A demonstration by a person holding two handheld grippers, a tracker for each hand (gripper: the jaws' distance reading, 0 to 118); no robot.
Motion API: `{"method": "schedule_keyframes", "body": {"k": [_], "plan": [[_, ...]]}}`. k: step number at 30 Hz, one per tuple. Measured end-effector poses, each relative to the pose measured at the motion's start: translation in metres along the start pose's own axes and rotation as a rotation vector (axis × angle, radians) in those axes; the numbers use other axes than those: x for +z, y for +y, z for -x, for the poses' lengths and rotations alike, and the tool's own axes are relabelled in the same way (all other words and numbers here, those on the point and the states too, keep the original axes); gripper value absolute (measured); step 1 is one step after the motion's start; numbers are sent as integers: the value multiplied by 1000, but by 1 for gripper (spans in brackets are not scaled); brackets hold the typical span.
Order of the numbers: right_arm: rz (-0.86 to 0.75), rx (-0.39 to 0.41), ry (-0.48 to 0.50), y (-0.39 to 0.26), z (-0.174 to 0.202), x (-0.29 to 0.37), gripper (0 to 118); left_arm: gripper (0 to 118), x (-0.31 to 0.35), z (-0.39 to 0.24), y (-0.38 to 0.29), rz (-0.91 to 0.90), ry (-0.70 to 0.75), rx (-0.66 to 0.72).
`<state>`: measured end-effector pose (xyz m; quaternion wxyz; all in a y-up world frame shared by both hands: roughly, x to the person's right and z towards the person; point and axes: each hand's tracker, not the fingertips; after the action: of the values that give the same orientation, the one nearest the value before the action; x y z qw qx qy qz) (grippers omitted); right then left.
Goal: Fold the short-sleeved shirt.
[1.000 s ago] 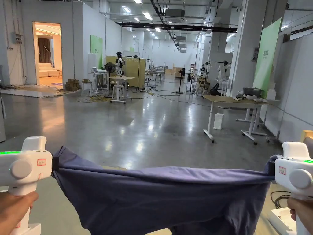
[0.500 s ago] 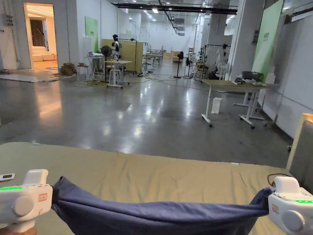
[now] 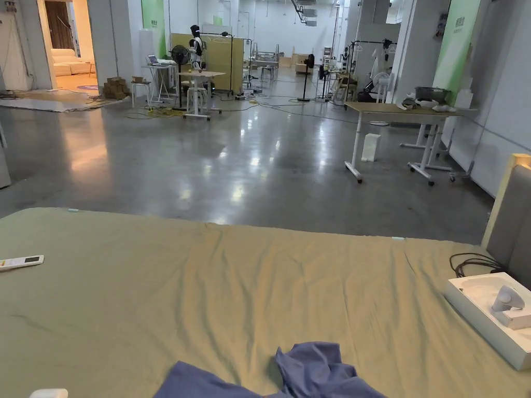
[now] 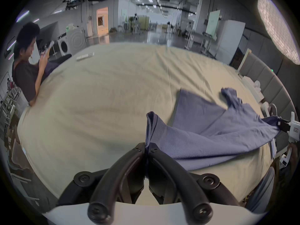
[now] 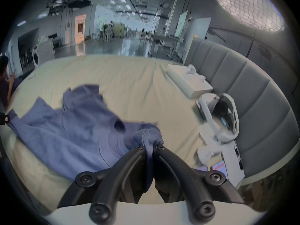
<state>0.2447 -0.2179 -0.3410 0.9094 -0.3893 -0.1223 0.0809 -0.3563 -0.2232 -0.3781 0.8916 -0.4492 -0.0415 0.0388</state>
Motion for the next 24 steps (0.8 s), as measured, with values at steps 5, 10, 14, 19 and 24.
{"method": "schedule_keyframes", "body": {"k": [5,10,14,19,24], "plan": [[94,-5,16,-35,3,-22,6,4,-30,4,-22,142,5,26],[102,-17,15,-45,5,-24,27,38,-38,15,-24,159,9,59],[-31,-38,48,-23,6,4,51,62,-15,25,-6,5,-12,106],[-303,-29,78,29,27,56,63,62,40,-12,29,-283,-73,84],[-552,-105,134,70,56,104,62,62,90,-73,55,-531,-98,-14]]}}
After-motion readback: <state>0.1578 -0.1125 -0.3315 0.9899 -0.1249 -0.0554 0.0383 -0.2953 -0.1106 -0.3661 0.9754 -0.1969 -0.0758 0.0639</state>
